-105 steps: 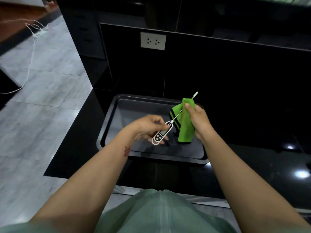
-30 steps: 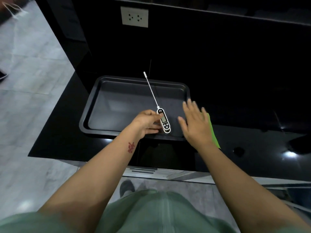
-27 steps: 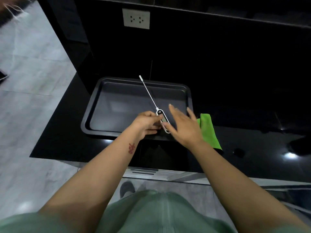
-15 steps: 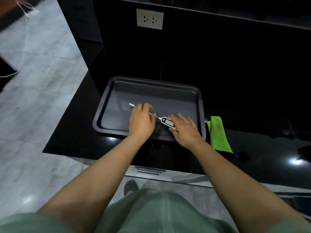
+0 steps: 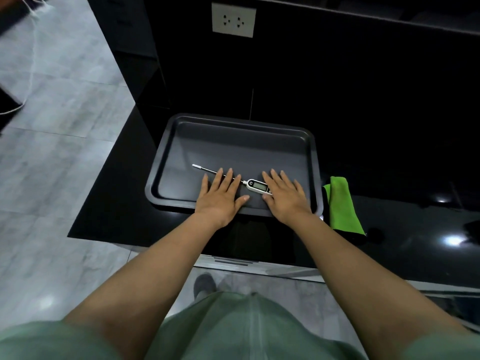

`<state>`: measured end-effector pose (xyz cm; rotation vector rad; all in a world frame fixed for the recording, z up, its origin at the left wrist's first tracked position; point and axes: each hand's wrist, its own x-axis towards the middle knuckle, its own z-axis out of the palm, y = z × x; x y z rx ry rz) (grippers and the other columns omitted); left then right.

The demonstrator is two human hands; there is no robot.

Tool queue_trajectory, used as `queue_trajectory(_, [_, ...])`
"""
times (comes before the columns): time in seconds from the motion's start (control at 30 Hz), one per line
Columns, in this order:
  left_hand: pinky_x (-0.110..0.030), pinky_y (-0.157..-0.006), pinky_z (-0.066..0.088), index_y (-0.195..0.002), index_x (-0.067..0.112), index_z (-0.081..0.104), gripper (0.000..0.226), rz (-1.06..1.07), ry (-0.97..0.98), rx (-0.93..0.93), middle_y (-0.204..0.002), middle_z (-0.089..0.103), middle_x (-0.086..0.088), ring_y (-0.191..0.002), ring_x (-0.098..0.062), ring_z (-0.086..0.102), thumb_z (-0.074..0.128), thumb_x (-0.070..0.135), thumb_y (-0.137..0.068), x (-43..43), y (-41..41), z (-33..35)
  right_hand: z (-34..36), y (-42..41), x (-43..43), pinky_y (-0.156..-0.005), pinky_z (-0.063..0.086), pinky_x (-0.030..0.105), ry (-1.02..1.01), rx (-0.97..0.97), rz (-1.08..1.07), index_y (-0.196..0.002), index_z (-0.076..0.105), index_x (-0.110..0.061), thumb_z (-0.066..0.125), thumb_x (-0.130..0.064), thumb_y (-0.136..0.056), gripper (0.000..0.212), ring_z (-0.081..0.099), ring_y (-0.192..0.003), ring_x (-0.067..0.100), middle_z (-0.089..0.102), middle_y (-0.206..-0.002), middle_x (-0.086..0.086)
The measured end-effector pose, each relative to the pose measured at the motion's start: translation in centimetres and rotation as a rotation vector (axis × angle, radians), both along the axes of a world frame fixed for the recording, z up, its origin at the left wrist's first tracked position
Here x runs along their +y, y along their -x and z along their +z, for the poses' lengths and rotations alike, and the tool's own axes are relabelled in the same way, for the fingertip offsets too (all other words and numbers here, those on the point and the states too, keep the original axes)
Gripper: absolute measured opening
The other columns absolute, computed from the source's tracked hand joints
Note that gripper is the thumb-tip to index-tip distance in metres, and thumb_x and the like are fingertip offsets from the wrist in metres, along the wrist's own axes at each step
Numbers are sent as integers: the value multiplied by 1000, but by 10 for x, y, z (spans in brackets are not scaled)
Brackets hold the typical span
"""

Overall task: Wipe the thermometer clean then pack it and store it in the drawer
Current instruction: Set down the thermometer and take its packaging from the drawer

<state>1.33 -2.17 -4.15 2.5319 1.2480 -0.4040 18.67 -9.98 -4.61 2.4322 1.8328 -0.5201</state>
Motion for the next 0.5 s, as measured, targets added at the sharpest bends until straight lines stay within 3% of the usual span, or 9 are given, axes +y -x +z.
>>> queue_trajectory(0.5, [-45,-120,-8,-156,21,1,66,157,-54,-114,-164,-6,0,-150,-18,-12,14,54,-101,-54,16,-2,1,6,-58,-122,2,36,-196,12,-17,-155,12,-19,26,-38,-104,57,2,-151,16,10,-163,-1])
